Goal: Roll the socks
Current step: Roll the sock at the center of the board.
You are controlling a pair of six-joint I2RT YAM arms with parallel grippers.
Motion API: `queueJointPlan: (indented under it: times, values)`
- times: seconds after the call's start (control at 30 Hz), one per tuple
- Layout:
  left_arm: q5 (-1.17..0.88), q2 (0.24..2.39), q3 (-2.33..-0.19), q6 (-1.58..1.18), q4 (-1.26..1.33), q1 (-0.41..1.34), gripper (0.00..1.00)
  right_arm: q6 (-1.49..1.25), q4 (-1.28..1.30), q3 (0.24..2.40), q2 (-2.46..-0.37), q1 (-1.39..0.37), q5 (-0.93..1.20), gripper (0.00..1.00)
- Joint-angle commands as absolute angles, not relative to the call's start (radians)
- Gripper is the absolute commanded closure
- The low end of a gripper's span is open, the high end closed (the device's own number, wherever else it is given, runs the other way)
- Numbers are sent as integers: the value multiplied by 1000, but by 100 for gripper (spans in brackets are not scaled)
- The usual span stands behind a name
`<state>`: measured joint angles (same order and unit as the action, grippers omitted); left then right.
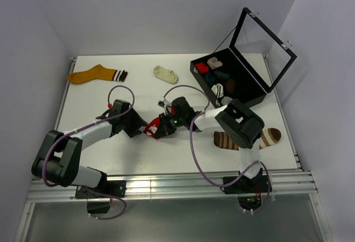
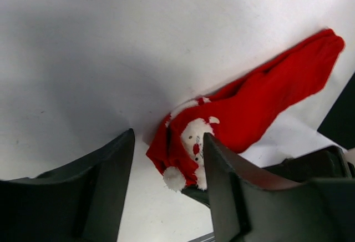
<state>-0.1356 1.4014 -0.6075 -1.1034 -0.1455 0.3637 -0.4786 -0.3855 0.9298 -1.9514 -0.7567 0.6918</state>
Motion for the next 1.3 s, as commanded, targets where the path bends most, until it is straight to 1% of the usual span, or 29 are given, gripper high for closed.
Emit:
queueJointPlan:
  times: [0.0,0.07,0.1,0.43,0.5,0.53,0.57,0.63,0.67,0.73,0.77,0.8,0.83,0.9,0.93,1.0,1.03,1.1,1.13,1.27]
  values:
    - [-144,1430,-638,-1129,-120,370,45,-462,-390,963,-1950,-753,686,100]
    - [-144,1436,-644,-1129,-133,376,49,-465,-397,959,-1947,-753,684,100]
    - [-143,1439,-646,-1134,-138,379,50,-462,-393,959,-1945,-753,680,100]
    - [-146,1459,-640,-1166,-190,413,49,-457,-390,959,-1937,-752,667,100]
    - [-137,1465,-649,-1169,-207,413,54,-454,-391,954,-1936,-752,667,100]
    - [-133,1470,-656,-1167,-213,413,56,-453,-390,956,-1934,-752,667,100]
    - [-129,1473,-663,-1167,-221,413,64,-449,-390,951,-1934,-752,664,100]
    - [-117,1483,-687,-1166,-248,413,74,-442,-384,948,-1928,-752,661,100]
    - [-114,1486,-695,-1166,-262,413,85,-434,-380,946,-1925,-752,652,100]
    - [-115,1500,-722,-1163,-281,413,96,-417,-359,945,-1911,-753,635,100]
    - [-117,1506,-735,-1163,-313,413,100,-411,-354,936,-1901,-755,626,100]
    - [-118,1522,-745,-1158,-327,413,100,-397,-351,928,-1878,-756,600,97]
    - [-127,1528,-765,-1157,-342,413,100,-391,-345,924,-1865,-759,583,90]
    - [-135,1551,-787,-1152,-385,413,100,-353,-313,919,-1829,-770,517,81]
    - [-140,1557,-808,-1149,-397,413,100,-339,-304,916,-1815,-776,494,73]
    - [-144,1580,-830,-1144,-439,413,100,-292,-267,919,-1777,-805,430,67]
    - [-147,1588,-850,-1143,-449,413,100,-275,-255,920,-1763,-819,354,62]
    - [-167,1609,-867,-1138,-485,413,100,-226,-218,931,-1735,-862,280,58]
    - [-172,1614,-883,-1137,-495,413,100,-207,-210,934,-1729,-877,217,54]
    - [-184,1643,-928,-1126,-541,413,100,-128,-180,962,-1735,-945,109,50]
